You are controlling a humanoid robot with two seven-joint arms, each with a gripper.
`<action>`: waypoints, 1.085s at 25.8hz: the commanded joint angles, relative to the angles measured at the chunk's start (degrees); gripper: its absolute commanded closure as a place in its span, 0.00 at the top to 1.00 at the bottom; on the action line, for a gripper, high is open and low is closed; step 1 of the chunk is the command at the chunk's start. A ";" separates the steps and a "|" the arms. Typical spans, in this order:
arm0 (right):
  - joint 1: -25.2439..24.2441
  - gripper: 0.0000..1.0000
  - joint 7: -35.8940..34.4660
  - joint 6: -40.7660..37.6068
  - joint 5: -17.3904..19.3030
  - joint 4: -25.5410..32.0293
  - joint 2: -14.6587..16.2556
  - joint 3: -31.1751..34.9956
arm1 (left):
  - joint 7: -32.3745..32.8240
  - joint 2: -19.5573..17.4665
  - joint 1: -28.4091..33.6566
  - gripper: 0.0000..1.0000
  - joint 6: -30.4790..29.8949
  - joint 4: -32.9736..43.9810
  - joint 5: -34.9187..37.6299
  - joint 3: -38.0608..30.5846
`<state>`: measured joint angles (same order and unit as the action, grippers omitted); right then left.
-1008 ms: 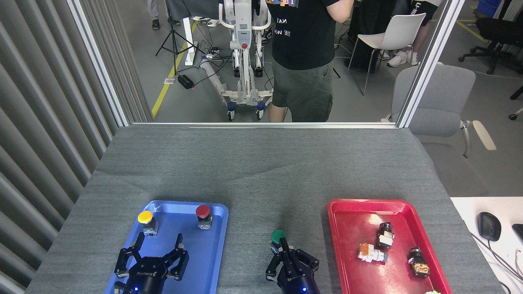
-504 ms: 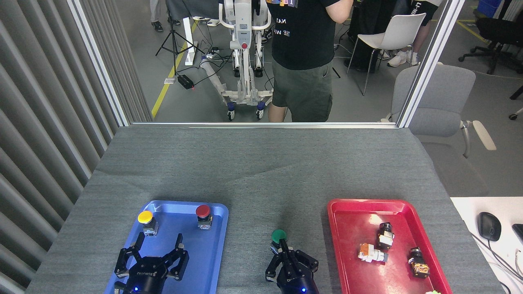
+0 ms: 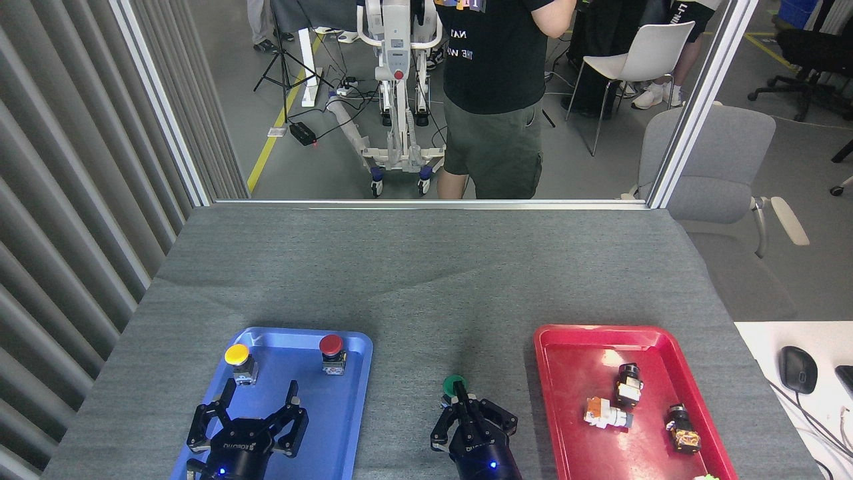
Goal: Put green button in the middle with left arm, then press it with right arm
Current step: 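Press down on the green button with the right gripper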
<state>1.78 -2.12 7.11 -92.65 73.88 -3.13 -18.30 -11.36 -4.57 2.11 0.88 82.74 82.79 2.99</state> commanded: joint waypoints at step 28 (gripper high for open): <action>-1.08 0.00 0.36 1.24 -0.07 8.21 0.05 -0.42 | 0.02 0.18 -0.27 0.99 -0.44 -0.03 0.00 0.09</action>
<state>2.24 -1.18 8.74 -92.57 77.42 -3.34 -18.95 -11.31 -4.40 1.90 0.61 82.78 82.79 3.08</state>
